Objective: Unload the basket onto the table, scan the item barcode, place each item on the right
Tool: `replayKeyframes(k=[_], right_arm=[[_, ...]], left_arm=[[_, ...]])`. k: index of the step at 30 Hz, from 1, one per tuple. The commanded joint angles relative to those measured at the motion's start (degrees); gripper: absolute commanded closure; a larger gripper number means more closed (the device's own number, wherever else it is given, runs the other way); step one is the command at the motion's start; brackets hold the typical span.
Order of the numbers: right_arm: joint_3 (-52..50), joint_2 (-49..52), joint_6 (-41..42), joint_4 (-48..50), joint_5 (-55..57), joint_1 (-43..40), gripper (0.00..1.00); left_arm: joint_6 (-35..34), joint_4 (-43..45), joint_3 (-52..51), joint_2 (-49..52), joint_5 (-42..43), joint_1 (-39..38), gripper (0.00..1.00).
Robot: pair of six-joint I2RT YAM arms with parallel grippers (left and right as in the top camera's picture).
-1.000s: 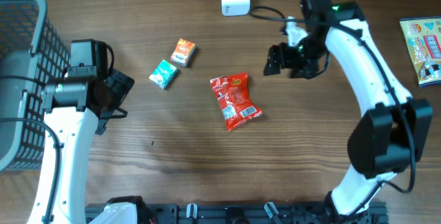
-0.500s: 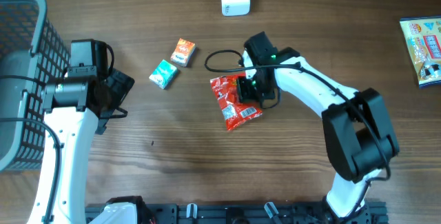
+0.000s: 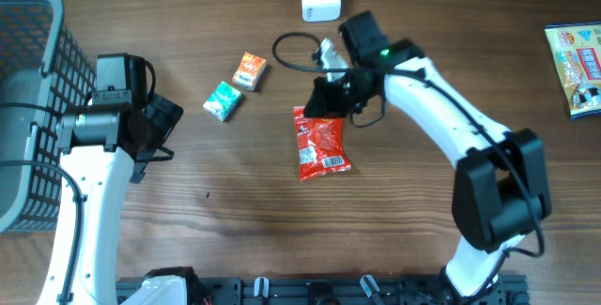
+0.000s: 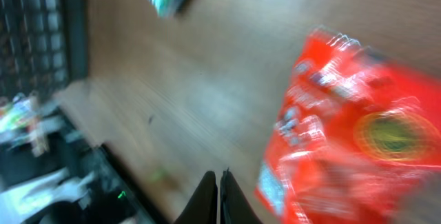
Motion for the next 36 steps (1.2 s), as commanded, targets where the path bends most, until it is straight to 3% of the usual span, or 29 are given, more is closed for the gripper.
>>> replayKeyframes(k=[1, 6, 9, 11, 13, 15, 19, 20, 22, 25, 31, 33, 36], right_arm=[[-8.1, 5.6, 6.1, 7.3, -9.6, 0.1, 0.96], [-10.3, 7.4, 5.7, 5.6, 8.6, -3.1, 0.96], [0.7, 6.5, -4.1, -9.1, 8.8, -8.9, 0.96], [7.5, 5.5, -5.3, -18.8, 14.2, -10.7, 0.96], [9.6, 4.7, -10.6, -22.8, 11.5, -11.0, 0.95], [7.5, 4.9, -12.8, -21.7, 10.6, -11.0, 0.96], [-5.1, 5.0, -9.6, -5.5, -0.3, -11.8, 0.96], [-8.3, 5.1, -7.2, -1.0, 1.3, -12.4, 0.96], [-12.6, 6.0, -0.5, 6.1, 15.2, -14.6, 0.96], [-10.3, 4.9, -3.5, 1.2, 21.6, -15.7, 0.96], [1.4, -8.2, -3.5, -22.1, 28.0, -15.3, 0.95], [0.3, -8.3, -2.0, -23.8, 30.6, -15.3, 0.95], [-8.0, -8.2, 1.6, -17.5, 30.9, -15.3, 0.96]], left_arm=[[-0.1, 0.0, 0.0, -0.5, 0.3, 0.2, 0.00], [-0.1, 0.0, 0.0, -0.5, 0.3, 0.2, 0.00], [-0.1, 0.0, 0.0, -0.5, 0.3, 0.2, 0.00], [-0.1, 0.0, 0.0, -0.5, 0.3, 0.2, 0.00], [-0.1, 0.0, 0.0, -0.5, 0.3, 0.2, 0.00], [-0.1, 0.0, 0.0, -0.5, 0.3, 0.2, 0.00], [-0.1, 0.0, 0.0, -0.5, 0.3, 0.2, 0.00], [-0.1, 0.0, 0.0, -0.5, 0.3, 0.2, 0.00], [-0.1, 0.0, 0.0, -0.5, 0.3, 0.2, 0.00], [-0.1, 0.0, 0.0, -0.5, 0.3, 0.2, 0.00], [-0.1, 0.0, 0.0, -0.5, 0.3, 0.2, 0.00], [-0.1, 0.0, 0.0, -0.5, 0.3, 0.2, 0.00], [-0.1, 0.0, 0.0, -0.5, 0.3, 0.2, 0.00]])
